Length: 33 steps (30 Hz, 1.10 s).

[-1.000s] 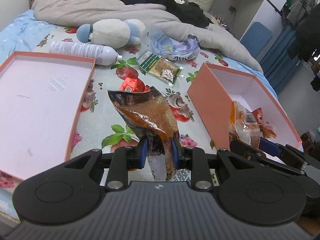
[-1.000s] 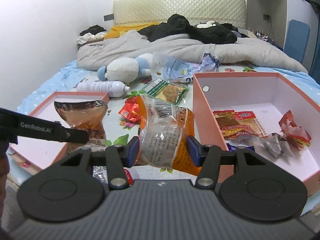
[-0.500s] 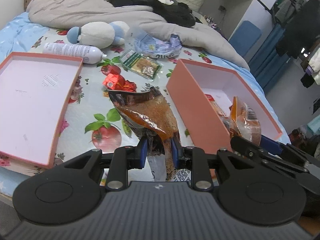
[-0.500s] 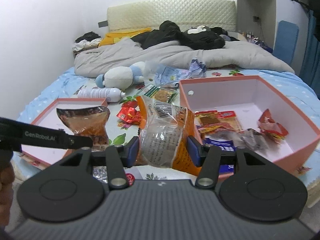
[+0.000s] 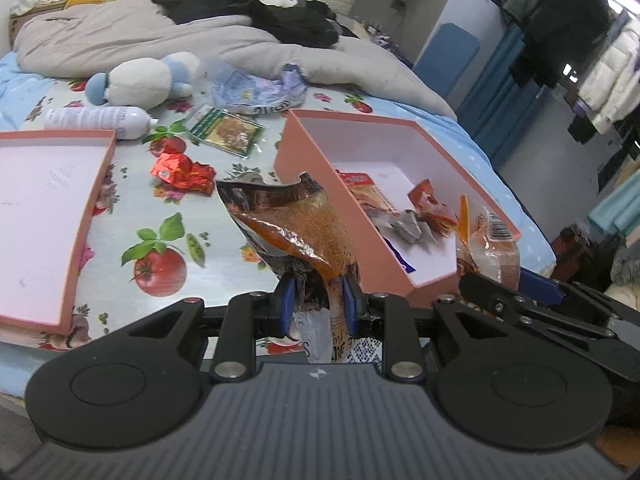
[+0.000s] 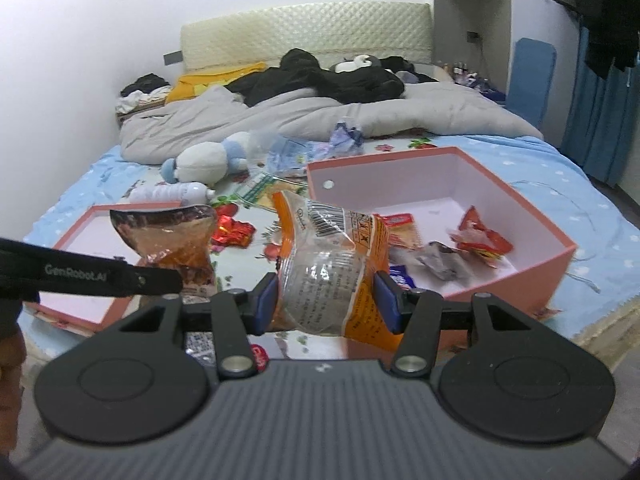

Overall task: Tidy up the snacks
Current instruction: 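Carry the orange-brown bag with the left gripper while the right gripper carries the clear bag over the box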

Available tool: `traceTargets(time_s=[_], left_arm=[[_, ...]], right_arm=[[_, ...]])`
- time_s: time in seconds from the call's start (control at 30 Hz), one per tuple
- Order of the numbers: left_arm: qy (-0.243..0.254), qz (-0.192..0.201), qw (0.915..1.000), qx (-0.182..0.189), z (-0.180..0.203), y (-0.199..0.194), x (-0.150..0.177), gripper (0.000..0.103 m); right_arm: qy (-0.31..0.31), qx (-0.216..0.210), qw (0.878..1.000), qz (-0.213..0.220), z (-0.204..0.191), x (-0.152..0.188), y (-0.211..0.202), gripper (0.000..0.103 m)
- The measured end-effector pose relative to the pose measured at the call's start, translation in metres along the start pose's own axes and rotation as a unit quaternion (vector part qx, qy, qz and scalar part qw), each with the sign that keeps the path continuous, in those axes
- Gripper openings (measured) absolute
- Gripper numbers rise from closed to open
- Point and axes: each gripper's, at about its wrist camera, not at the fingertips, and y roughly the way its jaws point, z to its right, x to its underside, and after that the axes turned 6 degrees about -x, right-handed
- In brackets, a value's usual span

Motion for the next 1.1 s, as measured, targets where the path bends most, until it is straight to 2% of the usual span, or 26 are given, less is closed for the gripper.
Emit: traceTargets(time_s=[0.2, 0.43, 0.87, 1.1], left_arm=[[0.011, -0.018, 0.9996, 0.019, 0.014, 0.018, -0.009, 0.029], [0.021, -0.038, 0.9982, 0.041, 0.043, 0.055, -0.036, 0.029], [0.046, -0.061, 0.9954, 0.058, 0.091, 0.138, -0.102, 0.029], [0.057, -0.080, 0.9932, 0.062, 0.111, 0.187, -0.121, 0.029]], right_arm=[[0.017, 0.022, 0.999, -0.015, 0.022, 0.001, 0.002, 0.054], [0.028, 0.033, 0.999, -0.030, 0.048, -0.011, 0.019, 0.055], [0.046, 0.043, 0.997, -0.047, 0.115, -0.047, 0.075, 0.055], [0.065, 0.050, 0.995, -0.059, 0.143, -0.053, 0.107, 0.055]])
